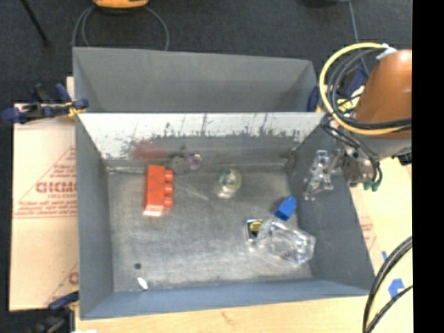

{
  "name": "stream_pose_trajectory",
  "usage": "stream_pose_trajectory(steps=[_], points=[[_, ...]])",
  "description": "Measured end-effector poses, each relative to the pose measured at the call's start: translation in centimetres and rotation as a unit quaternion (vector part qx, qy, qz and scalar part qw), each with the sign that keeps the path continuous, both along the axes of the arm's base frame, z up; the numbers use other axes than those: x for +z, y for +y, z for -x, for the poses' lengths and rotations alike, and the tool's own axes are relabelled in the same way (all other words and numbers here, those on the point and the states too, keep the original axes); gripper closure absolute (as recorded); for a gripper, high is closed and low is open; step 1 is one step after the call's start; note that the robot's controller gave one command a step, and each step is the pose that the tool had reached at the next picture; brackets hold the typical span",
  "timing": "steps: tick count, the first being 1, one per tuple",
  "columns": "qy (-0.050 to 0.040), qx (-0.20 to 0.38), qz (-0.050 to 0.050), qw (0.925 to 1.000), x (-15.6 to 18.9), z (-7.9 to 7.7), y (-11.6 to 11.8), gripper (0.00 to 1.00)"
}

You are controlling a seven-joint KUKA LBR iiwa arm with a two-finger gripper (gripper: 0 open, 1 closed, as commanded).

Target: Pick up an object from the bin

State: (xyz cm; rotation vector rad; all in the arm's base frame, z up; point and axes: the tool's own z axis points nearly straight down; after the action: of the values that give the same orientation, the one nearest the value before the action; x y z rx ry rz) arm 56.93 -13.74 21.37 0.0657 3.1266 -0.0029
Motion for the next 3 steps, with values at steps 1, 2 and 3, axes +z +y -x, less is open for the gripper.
stream_pose_trajectory(steps=[1,2,3], points=[[0.0048,0.001,0.000,1.0000,-0.52,0.23,-0.01,0.00],[0.0049,0.001,0.000,1.0000,-0.52,0.23,-0.04,1.00],[0.0050,0.002,0.000,1.0000,-0.52,0.23,-0.04,0.00]])
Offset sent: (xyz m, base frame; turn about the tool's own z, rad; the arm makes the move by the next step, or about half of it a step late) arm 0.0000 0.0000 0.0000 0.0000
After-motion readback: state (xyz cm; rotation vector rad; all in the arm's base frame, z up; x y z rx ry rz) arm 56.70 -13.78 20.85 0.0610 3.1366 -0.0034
